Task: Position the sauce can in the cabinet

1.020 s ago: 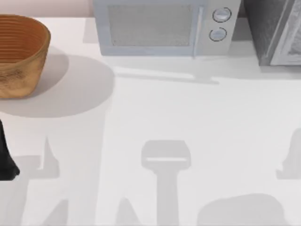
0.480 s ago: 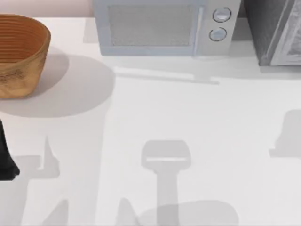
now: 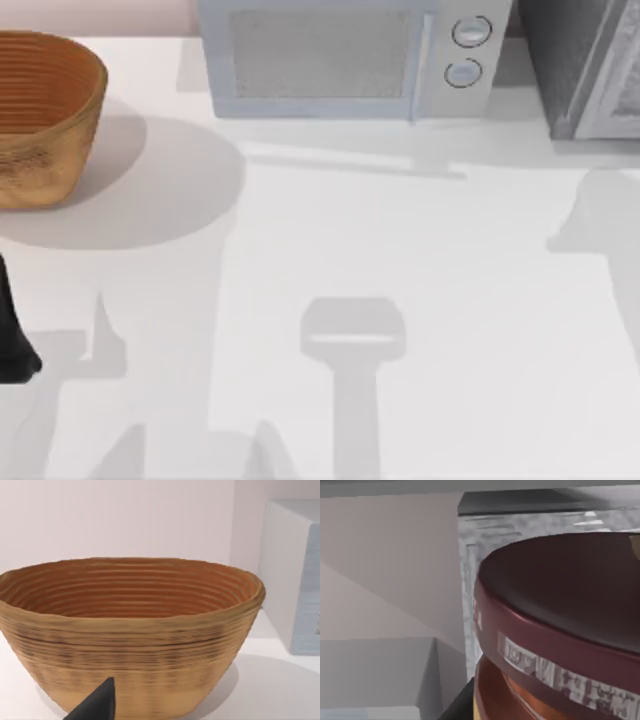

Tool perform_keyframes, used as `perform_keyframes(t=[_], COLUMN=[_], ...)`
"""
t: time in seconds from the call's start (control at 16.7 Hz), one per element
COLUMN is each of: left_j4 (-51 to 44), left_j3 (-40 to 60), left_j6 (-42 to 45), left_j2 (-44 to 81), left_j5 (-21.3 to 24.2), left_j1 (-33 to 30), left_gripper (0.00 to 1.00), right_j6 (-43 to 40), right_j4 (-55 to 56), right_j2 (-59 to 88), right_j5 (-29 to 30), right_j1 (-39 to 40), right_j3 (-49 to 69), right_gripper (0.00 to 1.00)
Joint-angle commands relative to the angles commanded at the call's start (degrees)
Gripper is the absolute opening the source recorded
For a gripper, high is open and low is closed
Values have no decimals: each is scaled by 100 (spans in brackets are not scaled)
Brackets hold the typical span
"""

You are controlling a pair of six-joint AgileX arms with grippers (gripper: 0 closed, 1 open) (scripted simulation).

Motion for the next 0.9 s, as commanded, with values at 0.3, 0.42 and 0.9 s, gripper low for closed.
perform_keyframes(t=[0.3,0.42,0.9], left_j4=[0,0,0], left_j3=[0,0,0], left_j6=[0,0,0], left_j2=[0,0,0], left_j5=[0,0,0], left_j1=[0,0,0], left_gripper=[100,100,100], right_j6=[309,334,-65], right_j4=[-493,-695,-1421], right_j2=[1325,1844,3672], right_j5=[222,292,526], right_j1=[173,253,534], right_j3=[1792,2543,5028], right_gripper=[0,0,0])
